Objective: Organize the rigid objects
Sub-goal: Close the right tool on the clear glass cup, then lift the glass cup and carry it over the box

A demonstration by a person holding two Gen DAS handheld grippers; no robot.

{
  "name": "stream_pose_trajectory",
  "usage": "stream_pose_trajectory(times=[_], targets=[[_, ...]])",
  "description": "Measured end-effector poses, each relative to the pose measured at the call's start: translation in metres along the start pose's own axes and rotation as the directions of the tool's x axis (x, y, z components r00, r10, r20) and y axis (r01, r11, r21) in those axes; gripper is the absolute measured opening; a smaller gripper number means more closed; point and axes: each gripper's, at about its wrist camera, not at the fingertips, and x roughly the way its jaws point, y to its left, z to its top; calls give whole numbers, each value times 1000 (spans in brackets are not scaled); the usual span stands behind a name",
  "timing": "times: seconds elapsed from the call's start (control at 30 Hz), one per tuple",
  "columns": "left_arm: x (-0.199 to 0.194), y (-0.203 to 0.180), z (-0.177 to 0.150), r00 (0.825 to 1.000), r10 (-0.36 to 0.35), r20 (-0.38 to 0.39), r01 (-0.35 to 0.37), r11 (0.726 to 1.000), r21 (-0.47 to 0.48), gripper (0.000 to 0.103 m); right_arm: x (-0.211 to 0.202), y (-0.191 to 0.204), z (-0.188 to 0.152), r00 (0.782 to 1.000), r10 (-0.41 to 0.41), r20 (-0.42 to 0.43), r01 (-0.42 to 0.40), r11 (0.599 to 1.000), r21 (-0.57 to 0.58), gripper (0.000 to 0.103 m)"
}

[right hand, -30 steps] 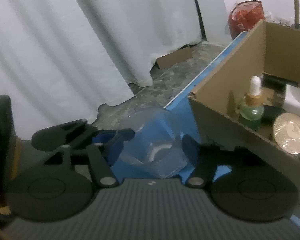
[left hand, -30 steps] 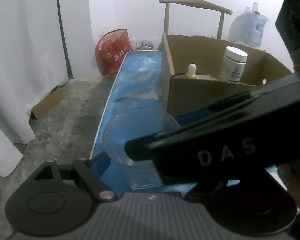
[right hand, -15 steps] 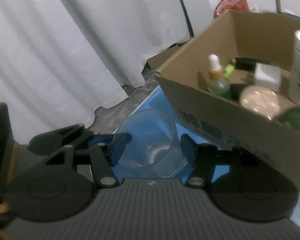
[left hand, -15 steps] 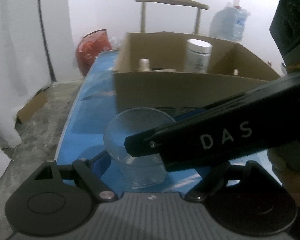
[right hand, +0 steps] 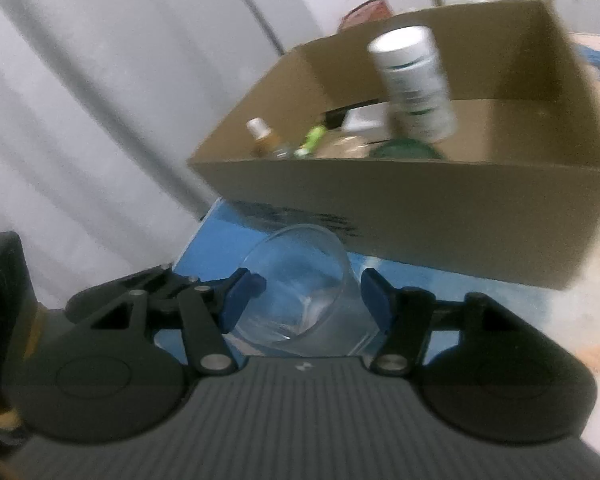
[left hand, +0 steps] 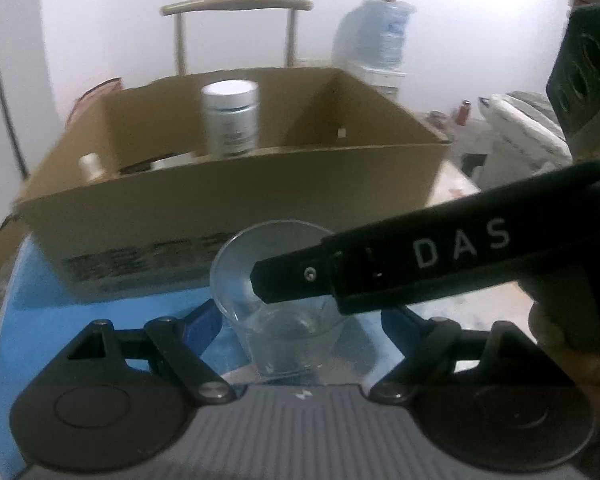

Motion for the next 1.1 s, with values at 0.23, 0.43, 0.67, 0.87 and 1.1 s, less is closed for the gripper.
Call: stream_pose_trajectory(times=[0.23,0.43,0.67,0.87,1.1], targets=[[17,-37,13,999,-39,9,39,999,29,87,-38,-41,-6,997,-49,55,45,996,74,62],[21,-52,15,999,-46,10,46,998,51,87,-57,-60,-11,995,-62,82,54,993,104,62],[23,-53,17,999,-41,12,40,997,61,87,-63,-63,-15,995,-53,87,43,993,108,62],[21,-54,12,999,-39,29,36,995,91,87,-65,-62,-14,995,-49,89,40,994,101,65],[24,-56,1,999,-15,47,10,993,121,87,-73,-42,-13,994,-69,85,69,998,5,82]])
